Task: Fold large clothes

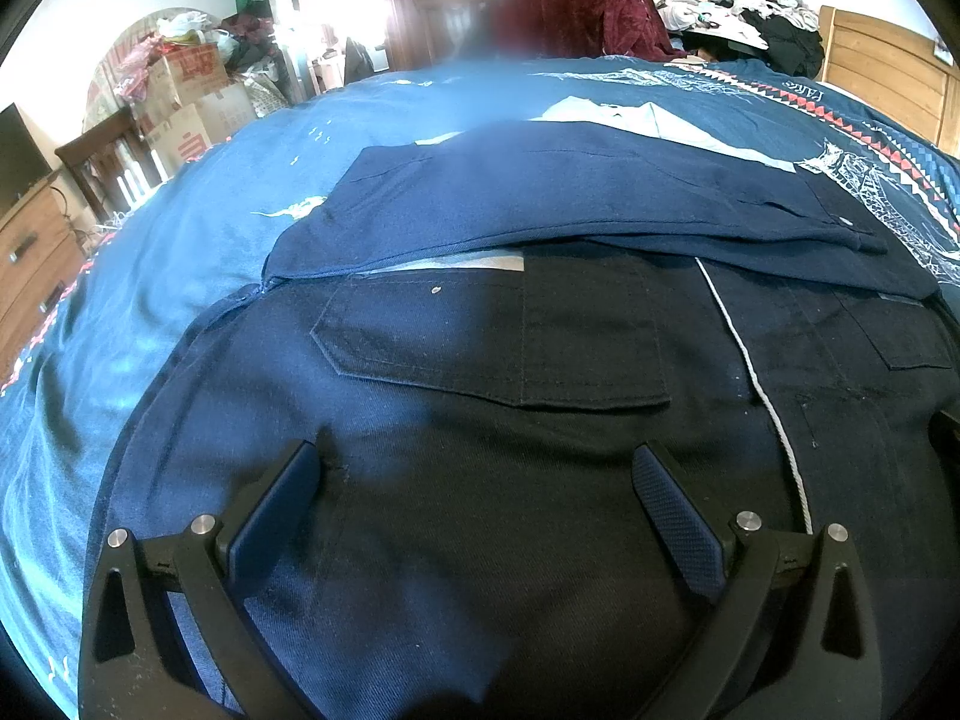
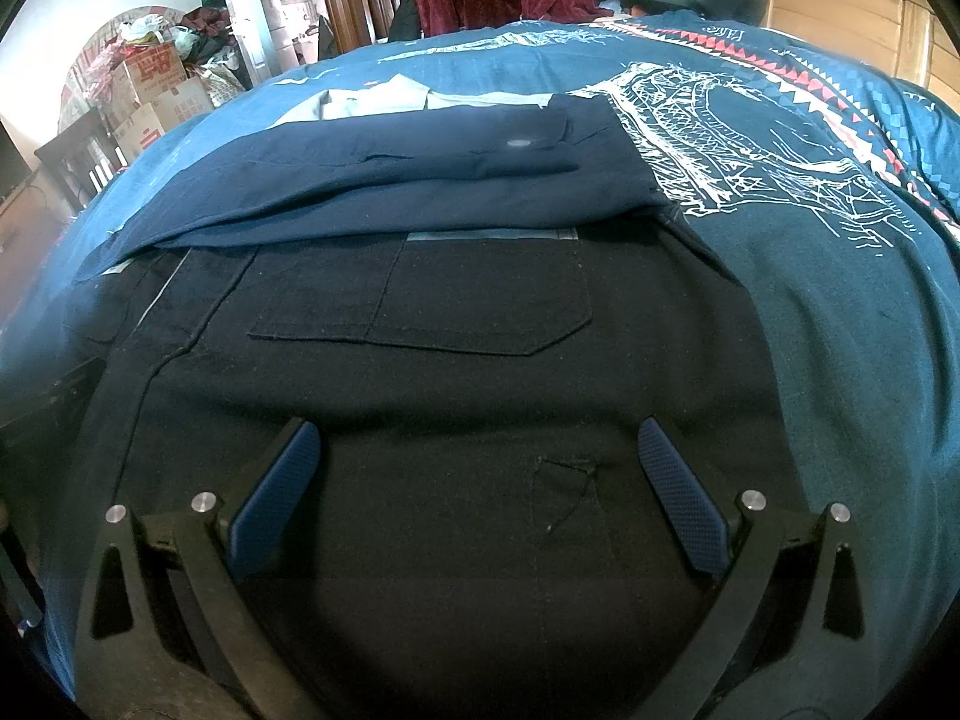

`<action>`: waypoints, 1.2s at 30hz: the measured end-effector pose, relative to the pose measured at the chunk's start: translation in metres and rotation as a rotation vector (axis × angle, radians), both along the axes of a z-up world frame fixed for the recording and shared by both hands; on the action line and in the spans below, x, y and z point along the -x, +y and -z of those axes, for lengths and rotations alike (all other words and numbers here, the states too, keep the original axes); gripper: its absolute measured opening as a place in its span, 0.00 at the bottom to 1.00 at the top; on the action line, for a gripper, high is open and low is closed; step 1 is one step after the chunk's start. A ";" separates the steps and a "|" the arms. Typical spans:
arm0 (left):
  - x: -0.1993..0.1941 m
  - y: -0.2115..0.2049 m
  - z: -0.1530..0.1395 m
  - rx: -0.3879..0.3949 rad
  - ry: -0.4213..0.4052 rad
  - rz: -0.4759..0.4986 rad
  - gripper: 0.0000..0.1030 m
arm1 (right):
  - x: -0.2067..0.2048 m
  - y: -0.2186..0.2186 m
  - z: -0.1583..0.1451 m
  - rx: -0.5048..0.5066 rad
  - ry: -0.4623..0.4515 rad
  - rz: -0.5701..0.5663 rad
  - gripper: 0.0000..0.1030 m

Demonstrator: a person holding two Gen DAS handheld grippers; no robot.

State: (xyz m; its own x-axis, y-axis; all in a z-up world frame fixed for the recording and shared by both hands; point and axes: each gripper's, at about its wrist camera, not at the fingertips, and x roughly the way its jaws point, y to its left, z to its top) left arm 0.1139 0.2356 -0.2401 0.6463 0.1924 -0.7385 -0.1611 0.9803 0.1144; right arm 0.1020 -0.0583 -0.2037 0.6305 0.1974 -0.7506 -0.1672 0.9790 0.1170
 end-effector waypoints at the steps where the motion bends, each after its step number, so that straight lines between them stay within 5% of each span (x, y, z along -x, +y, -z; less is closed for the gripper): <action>1: 0.000 0.000 0.000 0.000 0.000 0.000 1.00 | 0.000 0.000 0.000 0.000 0.000 0.000 1.00; 21: 0.024 0.009 -0.012 0.035 0.070 0.056 1.00 | 0.014 0.004 -0.007 0.059 0.043 -0.046 1.00; 31: 0.199 0.080 -0.015 0.027 0.046 -0.061 1.00 | 0.096 -0.028 -0.028 0.115 0.094 -0.134 1.00; 36: 0.266 0.165 -0.031 0.156 -0.010 -0.255 0.97 | 0.125 -0.058 -0.050 0.041 0.104 -0.096 1.00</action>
